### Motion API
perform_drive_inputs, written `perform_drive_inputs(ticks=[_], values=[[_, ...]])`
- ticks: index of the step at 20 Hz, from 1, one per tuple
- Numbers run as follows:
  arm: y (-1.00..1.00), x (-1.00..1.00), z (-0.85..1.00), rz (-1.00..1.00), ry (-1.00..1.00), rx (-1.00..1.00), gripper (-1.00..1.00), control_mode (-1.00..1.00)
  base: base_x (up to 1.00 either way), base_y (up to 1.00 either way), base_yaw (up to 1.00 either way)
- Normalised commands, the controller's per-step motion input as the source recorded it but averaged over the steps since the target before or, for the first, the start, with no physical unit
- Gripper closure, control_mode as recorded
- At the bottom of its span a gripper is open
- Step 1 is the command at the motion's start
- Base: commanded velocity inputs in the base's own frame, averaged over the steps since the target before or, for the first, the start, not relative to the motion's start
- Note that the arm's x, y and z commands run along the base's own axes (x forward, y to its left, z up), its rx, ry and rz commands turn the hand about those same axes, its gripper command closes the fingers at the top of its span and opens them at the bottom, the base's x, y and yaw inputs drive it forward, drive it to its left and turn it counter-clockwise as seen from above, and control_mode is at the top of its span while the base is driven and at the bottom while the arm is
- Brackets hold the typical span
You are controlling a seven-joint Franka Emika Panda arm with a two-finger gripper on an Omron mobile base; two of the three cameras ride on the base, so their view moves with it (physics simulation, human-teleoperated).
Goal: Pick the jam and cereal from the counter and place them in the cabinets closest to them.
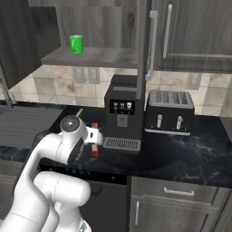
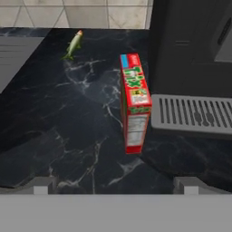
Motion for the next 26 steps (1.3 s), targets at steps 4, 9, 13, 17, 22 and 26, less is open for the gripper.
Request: perform_drive_inputs(ticks=[4, 9, 13, 17, 22, 26], values=[[-0.01, 0.17, -0.15, 0.0, -0.01, 0.0, -1.0, -1.0, 0.0, 0.0, 0.0], [-0.02, 0.17, -0.13, 0.0, -0.02, 0.0, -1.0, -1.0, 0.0, 0.0, 0.0], [-0.01, 0.01, -0.02, 0.0, -0.01, 0.0, -1.0, -1.0, 0.0, 0.0, 0.0], [-0.03, 0.01, -0.1, 0.0, 0.0, 0.0, -1.0, -1.0, 0.0, 0.0, 0.0], [-0.02, 0.0, -0.04, 0.0, 0.0, 0.0, -1.0, -1.0, 0.0, 0.0, 0.0], [0.0, 0.04, -0.02, 0.0, 0.0, 0.0, -1.0, -1.0, 0.0, 0.0, 0.0]])
